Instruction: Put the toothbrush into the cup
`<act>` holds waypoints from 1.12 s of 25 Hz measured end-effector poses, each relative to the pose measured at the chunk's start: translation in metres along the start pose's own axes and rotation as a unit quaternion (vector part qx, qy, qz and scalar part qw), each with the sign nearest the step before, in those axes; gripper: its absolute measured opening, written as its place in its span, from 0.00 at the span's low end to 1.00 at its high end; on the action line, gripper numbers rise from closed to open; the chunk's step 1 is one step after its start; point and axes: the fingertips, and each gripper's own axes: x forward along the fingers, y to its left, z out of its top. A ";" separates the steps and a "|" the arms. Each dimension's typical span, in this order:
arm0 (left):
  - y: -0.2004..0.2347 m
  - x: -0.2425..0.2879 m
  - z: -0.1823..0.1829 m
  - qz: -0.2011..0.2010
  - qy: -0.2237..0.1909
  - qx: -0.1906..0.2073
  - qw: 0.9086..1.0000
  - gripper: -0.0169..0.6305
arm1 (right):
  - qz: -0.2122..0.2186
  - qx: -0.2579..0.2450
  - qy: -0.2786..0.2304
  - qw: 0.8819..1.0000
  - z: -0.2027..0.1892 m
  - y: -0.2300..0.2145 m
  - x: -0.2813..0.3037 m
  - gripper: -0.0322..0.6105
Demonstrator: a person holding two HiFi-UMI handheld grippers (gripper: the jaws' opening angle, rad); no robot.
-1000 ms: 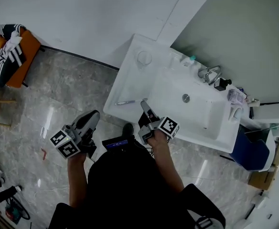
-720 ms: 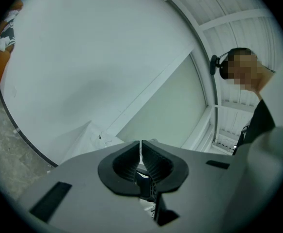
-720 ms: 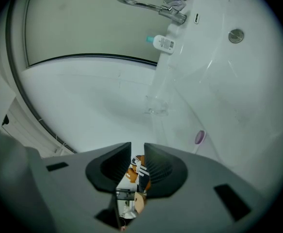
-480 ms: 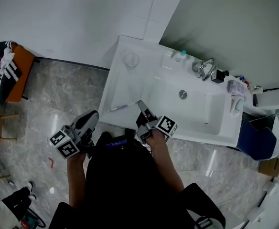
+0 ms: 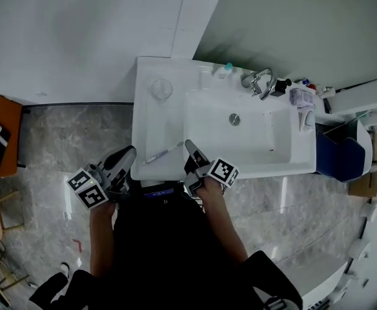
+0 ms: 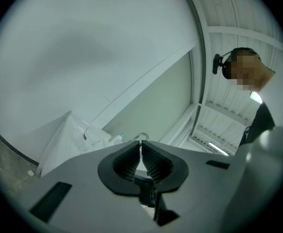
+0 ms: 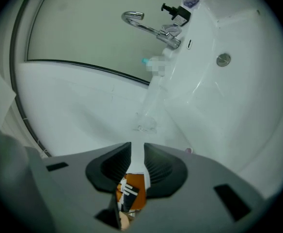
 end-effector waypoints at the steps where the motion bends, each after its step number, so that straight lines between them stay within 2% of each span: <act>1: 0.004 0.001 0.004 -0.010 0.007 -0.001 1.000 0.06 | -0.012 -0.004 -0.005 1.000 -0.002 -0.003 0.001 0.16; 8: 0.034 0.001 0.007 -0.066 0.056 -0.021 0.996 0.06 | -0.099 -0.027 -0.022 0.994 -0.029 -0.029 0.005 0.16; 14: 0.054 -0.007 0.005 -0.087 0.084 -0.027 0.992 0.06 | -0.157 -0.044 -0.016 0.987 -0.056 -0.052 0.010 0.16; 18: 0.063 -0.016 0.004 -0.095 0.089 -0.033 0.991 0.06 | -0.180 -0.053 -0.001 0.982 -0.070 -0.061 0.016 0.24; 28: 0.074 -0.026 0.015 -0.097 0.088 -0.032 0.991 0.06 | -0.220 -0.074 0.047 0.971 -0.080 -0.068 0.036 0.24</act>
